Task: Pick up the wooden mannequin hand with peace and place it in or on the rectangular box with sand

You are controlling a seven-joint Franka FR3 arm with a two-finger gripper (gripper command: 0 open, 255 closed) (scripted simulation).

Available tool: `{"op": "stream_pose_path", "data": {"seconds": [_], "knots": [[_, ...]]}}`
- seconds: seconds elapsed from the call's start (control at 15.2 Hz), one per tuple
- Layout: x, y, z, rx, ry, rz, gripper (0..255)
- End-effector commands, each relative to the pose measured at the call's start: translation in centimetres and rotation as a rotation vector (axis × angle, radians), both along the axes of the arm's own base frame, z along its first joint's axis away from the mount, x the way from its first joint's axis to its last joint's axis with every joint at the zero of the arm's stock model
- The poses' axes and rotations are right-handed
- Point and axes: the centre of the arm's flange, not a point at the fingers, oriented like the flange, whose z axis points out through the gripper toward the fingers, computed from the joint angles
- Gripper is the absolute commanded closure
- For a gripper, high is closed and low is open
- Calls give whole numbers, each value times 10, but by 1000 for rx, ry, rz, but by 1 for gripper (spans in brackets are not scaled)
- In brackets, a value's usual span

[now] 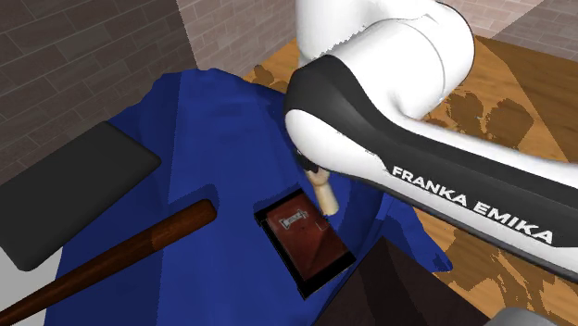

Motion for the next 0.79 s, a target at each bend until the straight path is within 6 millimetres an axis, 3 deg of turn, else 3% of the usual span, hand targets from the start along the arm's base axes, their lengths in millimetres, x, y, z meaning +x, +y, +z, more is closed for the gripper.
{"op": "stream_pose_path", "data": {"seconds": [0.0,0.4,0.73], "knots": [[-18,16,4,-1,-1,-1,255],[-78,66,17,-1,-1,-1,255],[-81,68,-4,-1,-1,-1,255]]}}
